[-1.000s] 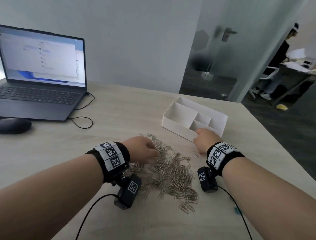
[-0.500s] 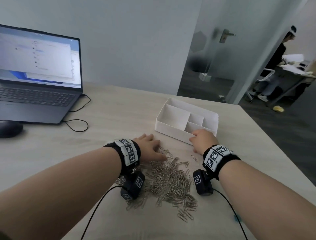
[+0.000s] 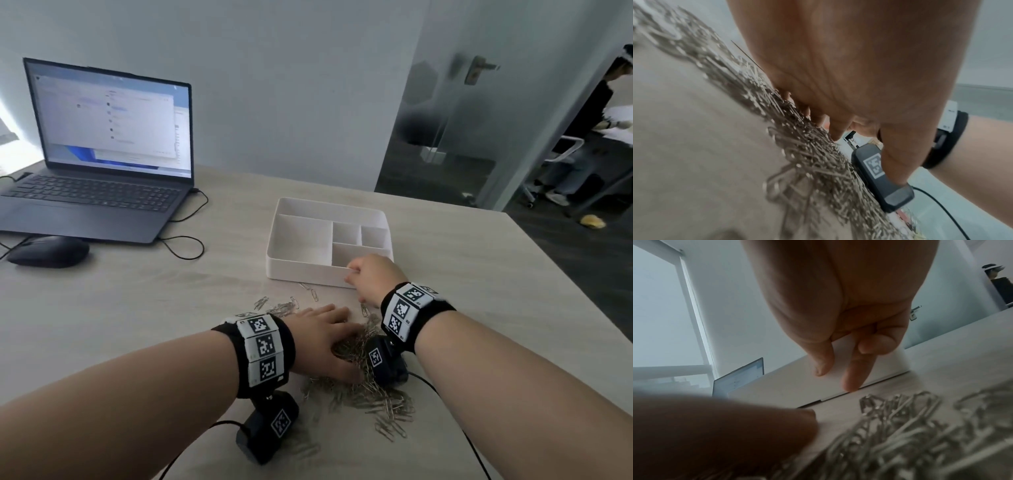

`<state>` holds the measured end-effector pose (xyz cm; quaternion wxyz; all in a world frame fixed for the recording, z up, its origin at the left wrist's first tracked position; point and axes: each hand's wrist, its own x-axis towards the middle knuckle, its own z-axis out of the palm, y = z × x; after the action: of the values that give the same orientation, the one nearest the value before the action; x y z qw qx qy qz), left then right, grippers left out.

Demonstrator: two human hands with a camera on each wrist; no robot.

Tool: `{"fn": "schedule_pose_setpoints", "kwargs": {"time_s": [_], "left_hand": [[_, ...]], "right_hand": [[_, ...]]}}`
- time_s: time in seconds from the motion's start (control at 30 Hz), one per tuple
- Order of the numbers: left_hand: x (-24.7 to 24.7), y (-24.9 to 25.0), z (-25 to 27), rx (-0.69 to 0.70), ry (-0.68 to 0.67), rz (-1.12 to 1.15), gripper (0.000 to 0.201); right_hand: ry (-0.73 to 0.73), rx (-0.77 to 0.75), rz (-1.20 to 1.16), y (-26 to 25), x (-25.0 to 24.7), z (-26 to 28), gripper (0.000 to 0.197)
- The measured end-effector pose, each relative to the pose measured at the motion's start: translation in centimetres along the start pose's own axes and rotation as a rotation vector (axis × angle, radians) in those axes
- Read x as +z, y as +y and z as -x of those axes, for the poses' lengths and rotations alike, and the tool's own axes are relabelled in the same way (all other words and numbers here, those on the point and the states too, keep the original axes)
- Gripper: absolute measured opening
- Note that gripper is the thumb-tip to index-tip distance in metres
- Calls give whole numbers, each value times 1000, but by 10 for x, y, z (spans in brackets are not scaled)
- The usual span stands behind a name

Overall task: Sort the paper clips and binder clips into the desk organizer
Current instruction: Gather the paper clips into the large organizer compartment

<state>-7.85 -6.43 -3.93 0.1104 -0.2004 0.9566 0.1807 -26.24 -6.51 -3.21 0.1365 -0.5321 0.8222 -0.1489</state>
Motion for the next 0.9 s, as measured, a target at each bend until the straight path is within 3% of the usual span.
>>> {"fn": "schedule_pose_setpoints", "kwargs": {"time_s": [0.2,0.33,0.47,0.6,0.67,0.8,0.9], "left_hand": [[-4,-25,-8,-252,149,31,97],[-1,-39,-16,-363,79,28,108],[1,-27,-4,-290,18,-27,108],[5,-7,15,-152,-75,-62,106],[7,2,24,-101,-91,-65,104],[8,0,32,-80,54,-31,94],[5,-18,36,-221,124,-19,95]], "right_hand": [[52,-7,16,2,-3,8,17],[81,33,-34,4,-6,10,24],[67,36,-17,6,-11,13,19],[50,21,33,3,-9,20,28],[24,11,41,-1,-7,24,22],[-16,-26,7,-5,-3,32,20],[-22,-69,26,-4,-4,36,19]]}}
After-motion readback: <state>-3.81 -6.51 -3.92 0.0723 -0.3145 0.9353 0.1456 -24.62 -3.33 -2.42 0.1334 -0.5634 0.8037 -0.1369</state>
